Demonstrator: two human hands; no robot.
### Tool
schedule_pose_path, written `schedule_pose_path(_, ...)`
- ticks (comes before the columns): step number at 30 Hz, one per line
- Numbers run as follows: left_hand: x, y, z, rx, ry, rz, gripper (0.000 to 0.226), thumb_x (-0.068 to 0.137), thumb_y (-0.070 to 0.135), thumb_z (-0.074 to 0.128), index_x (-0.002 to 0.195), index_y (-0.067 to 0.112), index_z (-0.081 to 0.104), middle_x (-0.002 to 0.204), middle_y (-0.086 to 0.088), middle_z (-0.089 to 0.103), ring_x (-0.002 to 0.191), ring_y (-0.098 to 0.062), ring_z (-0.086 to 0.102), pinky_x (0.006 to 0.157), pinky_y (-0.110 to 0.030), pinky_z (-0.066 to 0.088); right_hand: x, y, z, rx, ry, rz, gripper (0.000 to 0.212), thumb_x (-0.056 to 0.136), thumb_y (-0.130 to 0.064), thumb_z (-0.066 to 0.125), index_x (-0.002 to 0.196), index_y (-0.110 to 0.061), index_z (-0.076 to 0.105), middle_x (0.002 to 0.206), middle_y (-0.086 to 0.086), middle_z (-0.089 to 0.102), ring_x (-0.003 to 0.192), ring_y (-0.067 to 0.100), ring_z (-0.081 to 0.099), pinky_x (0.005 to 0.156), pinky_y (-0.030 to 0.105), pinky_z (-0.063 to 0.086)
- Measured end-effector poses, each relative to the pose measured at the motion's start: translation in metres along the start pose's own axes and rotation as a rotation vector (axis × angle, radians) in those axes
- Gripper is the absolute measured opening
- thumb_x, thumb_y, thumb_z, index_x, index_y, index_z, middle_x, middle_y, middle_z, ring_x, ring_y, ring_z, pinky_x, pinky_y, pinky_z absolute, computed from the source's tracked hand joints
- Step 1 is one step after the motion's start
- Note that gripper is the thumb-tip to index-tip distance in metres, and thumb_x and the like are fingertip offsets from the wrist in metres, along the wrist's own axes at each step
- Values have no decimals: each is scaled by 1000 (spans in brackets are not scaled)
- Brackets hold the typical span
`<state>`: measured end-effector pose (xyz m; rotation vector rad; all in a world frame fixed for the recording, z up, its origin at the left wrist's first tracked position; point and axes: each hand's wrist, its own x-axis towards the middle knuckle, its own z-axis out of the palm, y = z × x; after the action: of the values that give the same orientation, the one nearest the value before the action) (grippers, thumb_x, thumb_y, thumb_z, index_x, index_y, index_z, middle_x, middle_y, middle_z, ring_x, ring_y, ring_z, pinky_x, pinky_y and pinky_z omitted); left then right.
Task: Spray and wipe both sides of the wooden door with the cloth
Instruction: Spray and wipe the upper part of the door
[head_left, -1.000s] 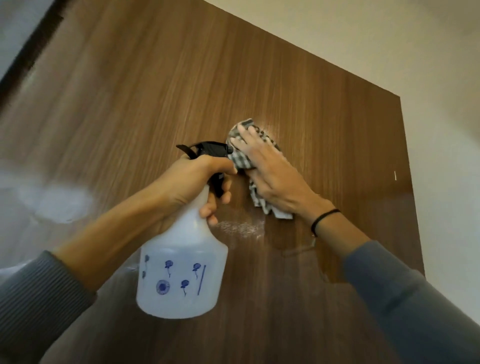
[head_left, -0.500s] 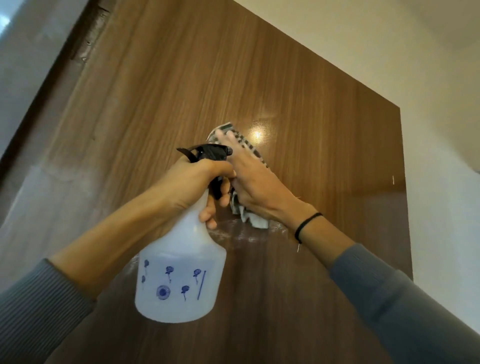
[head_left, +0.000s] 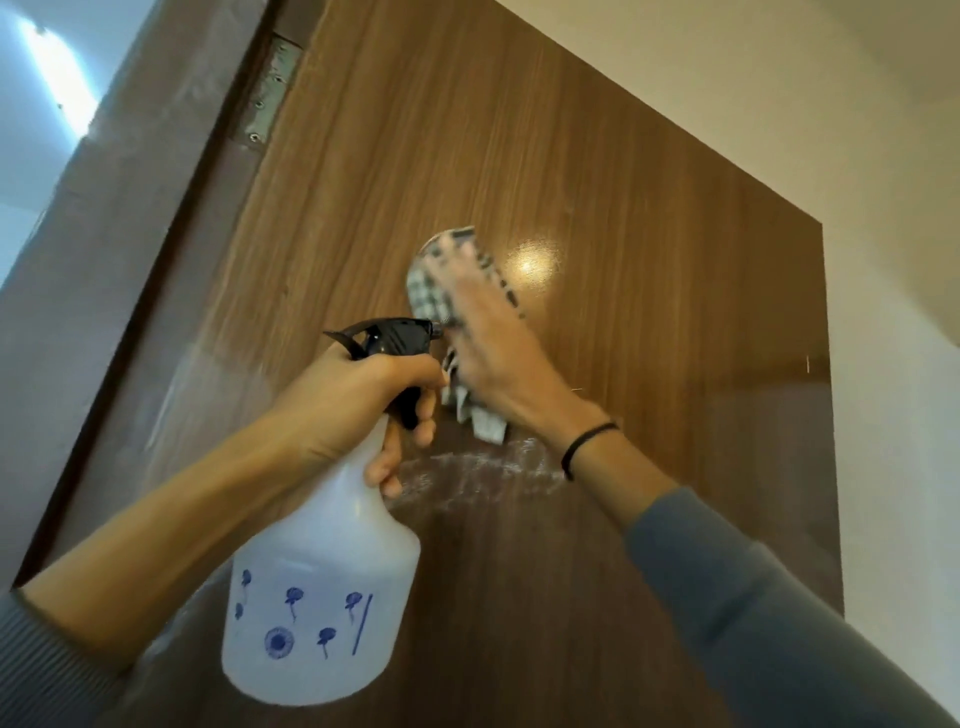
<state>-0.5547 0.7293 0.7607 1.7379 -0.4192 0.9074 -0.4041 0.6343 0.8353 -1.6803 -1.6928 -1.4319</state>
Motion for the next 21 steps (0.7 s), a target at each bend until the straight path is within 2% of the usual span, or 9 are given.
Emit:
schedule_pose_path(2,-12,-7,1,-9,27,-12,32,96,15,60,70,-2,56,67,-25,59,27,-21,39,40,-31,48,-19,-6,7,-29,-67,-104,70,95,6,39,160,-13,22,170,5,7,157,18,-4,126,53,15)
schedule_pose_path(5,-44,-18,1,-53,96,-72,32,97,15,59,69,-2,57,70,-23,61,26,-21,39,40,-32,49,-36,1,1,4,-41,17,70,97,5,39,161,-16,21,170,-1,5,156,14,-4,126,50,19)
schedule_pose_path(8,-81,-34,-3,-51,180,-122,32,98,18,58,72,0,59,71,-19,64,28,-20,38,40,-32,49,-44,-14,-6,206,34,210,62,105,-5,42,161,-21,21,170,-4,7,153,4,1,124,27,12)
schedule_pose_path(10,-103,-44,-8,-49,217,-146,31,98,19,59,73,1,59,71,-17,64,28,-20,38,41,-32,48,-46,-26,-10,327,85,277,58,108,-11,41,161,-22,21,169,-5,10,145,-12,5,115,7,12)
schedule_pose_path(12,-117,-51,-13,-48,254,-174,30,97,20,60,74,1,59,71,-17,65,28,-21,38,41,-33,47,-50,-36,-11,364,119,286,56,109,-13,40,161,-21,23,168,-4,13,135,-27,5,107,-2,13)
schedule_pose_path(14,-124,-59,-21,-34,282,-197,31,97,20,60,72,1,60,71,-18,65,28,-23,38,41,-33,48,-54,-46,-6,367,129,264,56,108,-11,40,160,-19,23,169,-2,13,139,-22,5,107,-3,12)
schedule_pose_path(17,-129,-64,-31,-44,307,-239,35,96,22,62,64,7,60,68,-18,63,27,-25,38,41,-37,48,-57,-60,3,375,113,243,56,108,-9,40,160,-19,23,169,-2,11,151,-3,2,115,5,8)
schedule_pose_path(19,-134,-65,-34,-45,368,-262,38,95,20,64,59,9,56,59,-15,56,27,-23,35,41,-34,45,-57,-67,7,372,116,210,57,107,-7,40,160,-17,23,169,0,10,155,7,3,121,13,7)
schedule_pose_path(21,-138,-64,-35,-77,446,-292,38,94,15,64,58,10,52,51,-11,48,27,-19,31,41,-30,42,-51,-74,15,375,141,153,58,106,-6,41,160,-14,23,169,3,11,156,15,6,127,28,12)
